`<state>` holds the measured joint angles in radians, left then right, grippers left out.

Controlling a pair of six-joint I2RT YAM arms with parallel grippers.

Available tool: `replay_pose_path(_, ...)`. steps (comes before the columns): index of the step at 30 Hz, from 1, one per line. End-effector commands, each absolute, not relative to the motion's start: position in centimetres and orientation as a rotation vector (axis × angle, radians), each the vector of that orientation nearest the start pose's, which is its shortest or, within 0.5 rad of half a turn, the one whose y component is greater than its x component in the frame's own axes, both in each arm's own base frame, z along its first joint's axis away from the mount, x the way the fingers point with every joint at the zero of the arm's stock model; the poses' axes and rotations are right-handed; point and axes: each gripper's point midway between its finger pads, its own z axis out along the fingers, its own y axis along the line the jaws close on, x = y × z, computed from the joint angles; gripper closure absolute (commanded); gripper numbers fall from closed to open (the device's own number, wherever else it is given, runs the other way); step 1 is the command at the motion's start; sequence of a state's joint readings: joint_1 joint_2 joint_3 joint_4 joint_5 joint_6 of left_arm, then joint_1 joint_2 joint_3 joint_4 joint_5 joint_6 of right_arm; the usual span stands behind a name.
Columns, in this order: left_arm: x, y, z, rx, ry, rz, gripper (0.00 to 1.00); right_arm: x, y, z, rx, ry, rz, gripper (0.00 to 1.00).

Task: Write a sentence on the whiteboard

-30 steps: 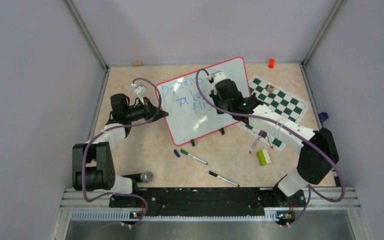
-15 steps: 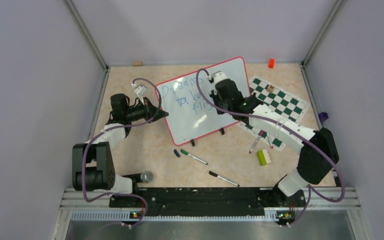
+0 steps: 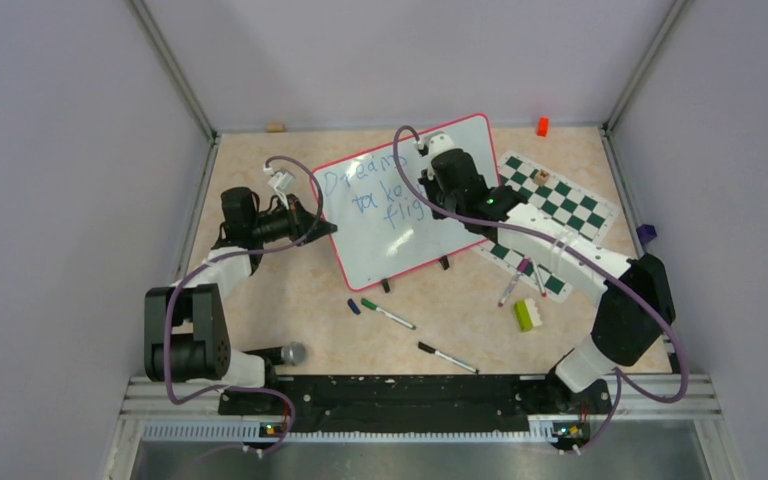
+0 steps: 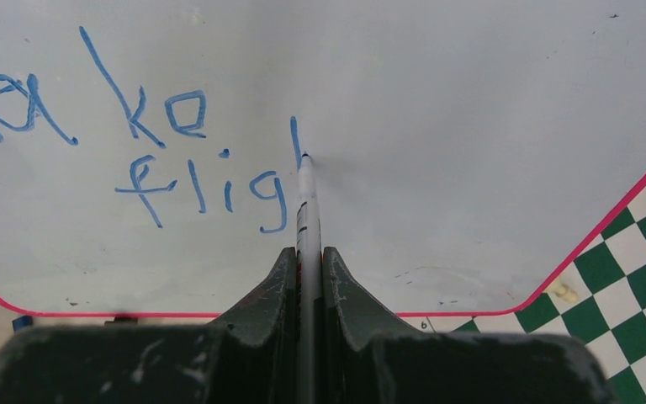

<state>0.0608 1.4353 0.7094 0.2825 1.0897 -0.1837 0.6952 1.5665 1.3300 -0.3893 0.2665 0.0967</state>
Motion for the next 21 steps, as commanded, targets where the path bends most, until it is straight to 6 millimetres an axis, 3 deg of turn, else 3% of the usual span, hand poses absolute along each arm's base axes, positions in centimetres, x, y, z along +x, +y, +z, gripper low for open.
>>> replay_pose_path(1,33.7,-13.9,14.5,0.584,1.844,-1.043,1.00,38.0,25.4,21.8,-0.476,2.079,0.176,1.00)
replay_pose_path(12,33.7,-13.9,14.5,0.583,1.844,-1.042,1.00,38.5,24.0,21.2,-0.418,2.102,0.120,1.00)
replay_pose_path(21,33.7,-13.9,14.5,0.584,1.844,-1.042,1.00,37.5,23.7,19.8,-0.448,2.141,0.132,1.00)
